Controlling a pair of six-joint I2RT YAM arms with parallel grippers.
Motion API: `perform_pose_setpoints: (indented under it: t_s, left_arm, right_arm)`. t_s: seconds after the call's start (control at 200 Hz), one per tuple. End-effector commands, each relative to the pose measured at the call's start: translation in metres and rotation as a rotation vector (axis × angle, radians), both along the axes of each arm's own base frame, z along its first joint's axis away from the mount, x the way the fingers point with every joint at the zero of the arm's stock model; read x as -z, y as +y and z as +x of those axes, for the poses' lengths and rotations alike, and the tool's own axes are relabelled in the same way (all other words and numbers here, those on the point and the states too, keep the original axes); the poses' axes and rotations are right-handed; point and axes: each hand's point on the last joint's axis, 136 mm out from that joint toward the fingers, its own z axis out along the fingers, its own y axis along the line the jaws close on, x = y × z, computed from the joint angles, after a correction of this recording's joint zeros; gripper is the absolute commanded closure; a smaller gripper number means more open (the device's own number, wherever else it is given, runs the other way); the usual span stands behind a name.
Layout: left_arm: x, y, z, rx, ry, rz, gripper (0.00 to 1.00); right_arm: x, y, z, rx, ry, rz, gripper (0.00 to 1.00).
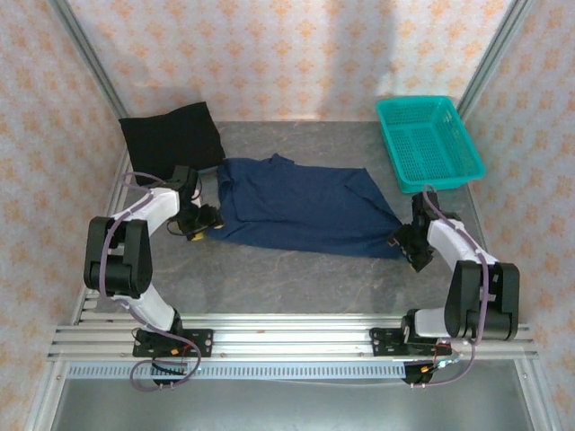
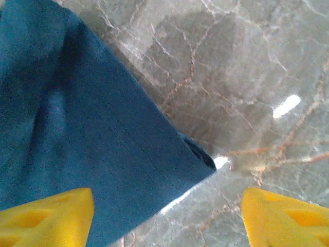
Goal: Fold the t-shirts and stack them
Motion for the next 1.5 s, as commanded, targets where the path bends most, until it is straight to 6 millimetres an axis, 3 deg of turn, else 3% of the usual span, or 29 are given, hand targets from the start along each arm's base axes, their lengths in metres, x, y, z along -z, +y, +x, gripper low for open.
perform_pose_setpoints:
  t_s: [0.0,0.055,0.16,0.255,0.43,0.766,0.966,1.061,1.116,1.206,1.266,1.381,1.496]
  left_arm:
    - [0.005,0.007,0.006,-0.027,-0.016,0.022,0.55]
    - [0.008,0.014,0.001,-0.039,0.01,0.056,0.69]
    - [0.011,0.032,-0.013,-0.094,0.05,0.095,0.95]
    - [0.003,0.047,-0.027,-0.134,0.072,0.131,1.0]
    - [-0.008,0.06,-0.062,-0.189,0.1,0.16,1.0]
    - [-0.002,0.052,-0.121,-0.308,0.164,0.134,1.0]
    - [0.0,0.061,-0.146,-0.423,0.187,0.192,1.0]
    - [0.002,0.068,-0.155,-0.467,0.204,0.233,1.0]
    - [0.001,0.07,-0.156,-0.481,0.202,0.246,0.89]
    - [-0.01,0.071,-0.151,-0.497,0.156,0.24,0.53]
    - [-0.022,0.071,-0.146,-0.498,0.119,0.239,0.39]
    - [-0.048,0.071,-0.134,-0.488,0.051,0.23,0.32]
    - [-0.077,0.058,-0.115,-0.44,-0.057,0.188,0.3]
  right_arm:
    - [0.01,-0.005,0.007,0.04,0.008,-0.012,0.31]
    - [0.015,-0.006,0.006,0.042,0.042,-0.014,0.4]
    - [0.018,-0.016,-0.005,0.058,0.104,-0.075,0.71]
    - [0.012,-0.026,-0.013,0.068,0.126,-0.131,0.85]
    - [-0.003,-0.032,-0.027,0.087,0.119,-0.176,0.88]
    - [0.001,-0.02,-0.077,0.133,0.159,-0.122,0.86]
    - [-0.004,-0.013,-0.086,0.145,0.133,-0.089,0.86]
    - [-0.01,-0.011,-0.082,0.15,0.086,-0.071,0.81]
    - [-0.014,-0.004,-0.074,0.14,0.043,-0.033,0.75]
    - [-0.02,0.016,-0.055,0.104,-0.036,0.087,0.61]
    - [-0.022,0.026,-0.047,0.09,-0.062,0.145,0.55]
    - [-0.025,0.039,-0.032,0.028,-0.074,0.173,0.5]
    - [-0.046,0.057,0.0,-0.089,-0.156,0.174,0.5]
